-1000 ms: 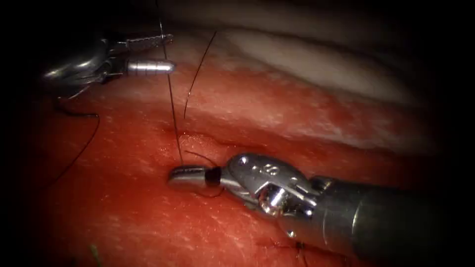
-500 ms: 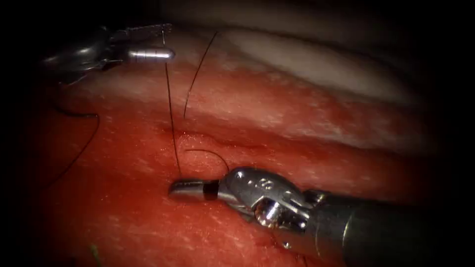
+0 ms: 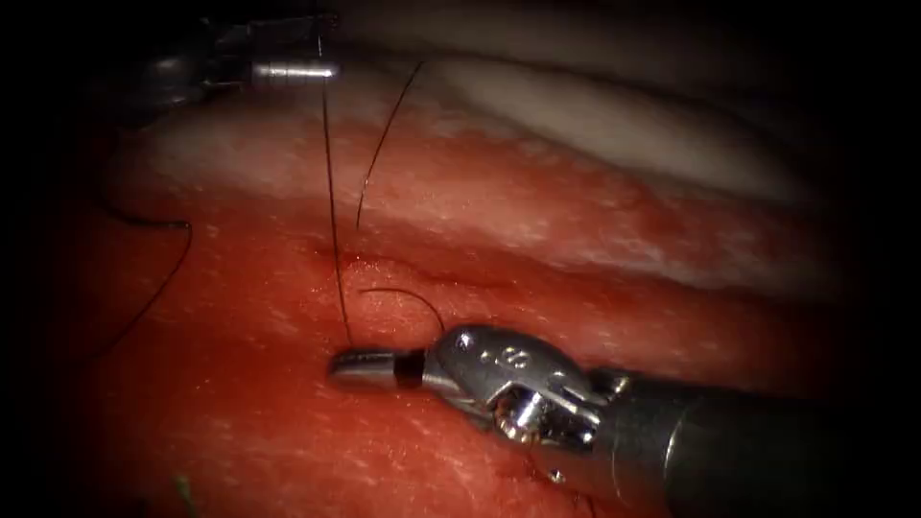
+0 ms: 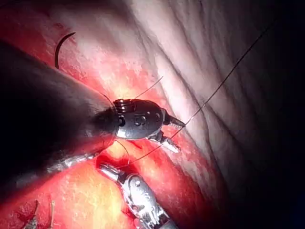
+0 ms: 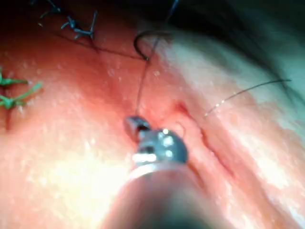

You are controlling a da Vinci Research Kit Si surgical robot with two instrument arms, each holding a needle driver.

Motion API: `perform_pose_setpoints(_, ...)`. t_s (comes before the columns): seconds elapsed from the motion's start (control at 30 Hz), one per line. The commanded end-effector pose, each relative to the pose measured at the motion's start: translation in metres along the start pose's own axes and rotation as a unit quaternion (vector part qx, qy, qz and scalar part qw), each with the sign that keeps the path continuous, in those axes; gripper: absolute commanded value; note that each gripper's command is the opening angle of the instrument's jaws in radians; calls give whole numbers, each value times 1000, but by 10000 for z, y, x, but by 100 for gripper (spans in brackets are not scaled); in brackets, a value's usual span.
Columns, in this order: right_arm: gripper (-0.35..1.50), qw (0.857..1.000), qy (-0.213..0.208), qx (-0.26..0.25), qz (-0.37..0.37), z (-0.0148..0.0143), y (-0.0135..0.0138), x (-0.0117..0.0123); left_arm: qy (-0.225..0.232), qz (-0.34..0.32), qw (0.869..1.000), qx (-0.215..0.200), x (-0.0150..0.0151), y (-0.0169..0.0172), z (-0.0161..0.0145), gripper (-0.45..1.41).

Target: Wound Closure

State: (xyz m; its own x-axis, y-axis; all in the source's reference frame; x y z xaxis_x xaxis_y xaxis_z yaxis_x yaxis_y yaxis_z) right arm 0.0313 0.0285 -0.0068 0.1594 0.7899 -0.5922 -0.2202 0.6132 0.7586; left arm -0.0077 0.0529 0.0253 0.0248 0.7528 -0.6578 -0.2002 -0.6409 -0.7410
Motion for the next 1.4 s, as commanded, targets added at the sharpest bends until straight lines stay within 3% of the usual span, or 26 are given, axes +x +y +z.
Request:
perform_pose_setpoints(0.03,-35,1000,-1,1,-4,9,1,2,0,-1,1000,1,-8,-1,6,45)
perform_pose_setpoints(0.1,-35,1000,-1,1,-4,9,1,2,0,-1,1000,0,-8,-1,5,44)
perform_pose_setpoints(0.17,-35,1000,-1,1,-4,9,1,2,0,-1,1000,0,-8,-1,4,31)
perform_pose_setpoints(0.27,-35,1000,-1,1,-7,9,1,2,3,-1,1000,-2,-9,0,-1,-30)
perform_pose_setpoints(0.3,-35,1000,-1,1,-7,9,1,2,7,-1,1000,-6,-9,0,-2,-35)
perform_pose_setpoints(0.43,-35,1000,-1,1,-7,9,0,2,15,-36,999,-14,-10,0,-5,-35)
perform_pose_setpoints(0.57,-35,1000,-2,3,-5,6,-4,5,17,-35,999,12,-12,-2,-9,-35)
perform_pose_setpoints(0.97,-35,1000,18,18,-10,-34,-17,25,-13,77,997,7,-41,4,-46,-35)
perform_pose_setpoints(1.03,22,999,30,19,-21,-35,-16,28,-11,84,996,-7,-42,4,-46,-35)
perform_pose_setpoints(1.07,66,999,39,20,-23,-35,-15,30,-2,84,996,-16,-42,4,-46,-35)
perform_pose_setpoints(1.13,118,997,64,22,-24,-39,-12,41,24,85,996,-32,-44,4,-45,-35)
perform_pose_setpoints(1.23,140,996,76,23,-40,-47,-10,59,40,87,994,-44,-46,3,-49,-35)
perform_pose_setpoints(1.4,143,995,73,24,-57,-66,-5,77,57,87,993,-51,-47,1,-56,-35)
